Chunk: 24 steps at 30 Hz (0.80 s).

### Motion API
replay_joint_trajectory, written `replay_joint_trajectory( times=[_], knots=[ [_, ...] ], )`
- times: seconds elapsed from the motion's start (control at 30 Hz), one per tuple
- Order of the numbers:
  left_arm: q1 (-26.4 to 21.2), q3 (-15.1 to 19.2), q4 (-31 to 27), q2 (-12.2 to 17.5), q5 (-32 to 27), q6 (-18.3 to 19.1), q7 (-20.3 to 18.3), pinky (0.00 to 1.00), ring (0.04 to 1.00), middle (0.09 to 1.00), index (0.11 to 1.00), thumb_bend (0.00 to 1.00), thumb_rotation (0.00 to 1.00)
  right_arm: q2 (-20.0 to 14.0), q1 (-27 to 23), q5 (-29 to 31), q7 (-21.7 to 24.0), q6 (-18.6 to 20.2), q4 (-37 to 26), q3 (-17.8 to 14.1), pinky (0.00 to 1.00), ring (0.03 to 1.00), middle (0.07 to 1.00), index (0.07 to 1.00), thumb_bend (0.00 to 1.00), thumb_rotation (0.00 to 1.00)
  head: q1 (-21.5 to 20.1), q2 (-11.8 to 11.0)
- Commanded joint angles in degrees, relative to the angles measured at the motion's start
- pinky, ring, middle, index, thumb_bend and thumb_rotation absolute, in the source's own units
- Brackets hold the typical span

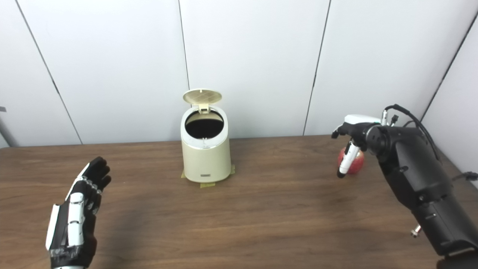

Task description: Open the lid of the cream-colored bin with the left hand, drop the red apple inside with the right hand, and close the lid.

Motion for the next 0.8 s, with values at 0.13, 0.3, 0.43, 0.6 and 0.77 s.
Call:
replay_joint_trajectory(
  times=[0.13,0.3,0.43,0.6,0.77],
  knots=[
    [0.2,0.0,-2.8,-0.7,-0.1,-1.6,-0.1,0.93,0.929,0.92,0.879,0.25,0.91,-1.7,-2.1,0.3,-2.2,1.3,0.1,1.2,0.63,0.838,0.945,0.891,0.98,0.19,0.1,0.1],
    [0.3,-0.1,-3.4,-0.8,-0.1,-1.3,-0.1,0.93,0.93,0.92,0.874,0.25,0.92,-1.3,-1.1,0.3,-4.7,1.7,1.6,2.0,0.71,0.876,0.946,0.884,0.93,0.16,0.3,0.2],
    [0.5,0.0,-3.7,-0.8,-0.1,-1.1,-0.1,0.94,0.931,0.92,0.872,0.25,0.92,-1.3,-0.4,0.9,-7.7,0.8,4.1,2.6,0.75,0.907,0.961,0.882,0.91,0.13,0.4,0.3],
    [0.4,0.0,-3.8,-0.8,-0.6,-0.7,-0.2,0.95,0.935,0.921,0.878,0.24,0.91,-2.0,-0.4,0.7,-8.8,-0.6,6.8,5.2,0.73,0.876,0.944,0.874,0.91,0.18,0.6,0.3],
    [0.2,0.1,-3.9,-0.8,0.5,-0.3,0.2,0.94,0.934,0.918,0.868,0.24,0.9,-2.4,-0.6,0.0,-8.6,-0.8,7.8,7.7,0.78,0.921,0.936,0.869,0.94,0.23,0.6,0.1]
  ],
)
